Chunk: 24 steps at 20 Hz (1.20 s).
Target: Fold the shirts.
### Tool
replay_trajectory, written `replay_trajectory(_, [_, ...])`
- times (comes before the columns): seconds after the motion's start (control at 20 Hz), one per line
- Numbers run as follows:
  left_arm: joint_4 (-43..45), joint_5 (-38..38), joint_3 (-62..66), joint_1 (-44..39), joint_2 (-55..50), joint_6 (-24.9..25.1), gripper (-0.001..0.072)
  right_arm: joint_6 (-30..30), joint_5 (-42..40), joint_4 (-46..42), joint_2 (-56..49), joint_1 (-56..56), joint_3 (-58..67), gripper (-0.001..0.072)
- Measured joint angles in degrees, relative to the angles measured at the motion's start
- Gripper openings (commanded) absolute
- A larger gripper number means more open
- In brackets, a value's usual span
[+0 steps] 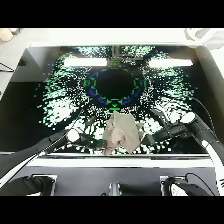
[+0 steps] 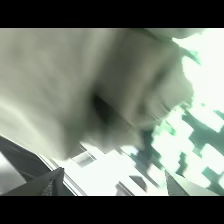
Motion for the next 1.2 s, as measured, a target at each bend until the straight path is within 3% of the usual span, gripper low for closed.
replay_trajectory(0.35, [-0.50,-0.79,0.04,-0.04,1.55,0.74,0.0032,-7.82,-1.33,10.99,-0.55,1.01,-2.08,0.0673])
replay_trajectory(0.4, [-0.52,-0.79,0.04,-0.07,1.66,0.79,0.0032,-7.98,-1.79,11.47,-1.14,1.95,-2.16,0.0547])
replay_trajectory(0.45, [-0.57,-0.79,0.04,-0.04,1.81,0.83,0.0031,-8.17,-2.54,11.91,-1.86,3.15,-2.21,0.0234])
replay_trajectory(0.5, [-0.57,-0.83,0.04,-0.04,2.01,0.87,0.0031,-8.26,-3.21,12.33,-2.47,4.28,-2.25,0.0024])
replay_trajectory(0.8, [7.21,-2.73,4.46,3.43,9.49,0.72,0.0029,-9.38,0.02,13.97,-0.61,4.33,6.97,0.0019])
replay_trajectory(1.0, [17.62,-4.59,17.49,11.30,22.51,0.11,0.0028,-9.77,4.90,14.08,7.04,0.79,30.29,0.0019])
replay_trajectory(1.2, [24.26,-1.11,34.69,18.40,34.91,-0.28,0.0028,-9.70,-1.44,13.68,16.06,-0.44,51.63,0.0019])
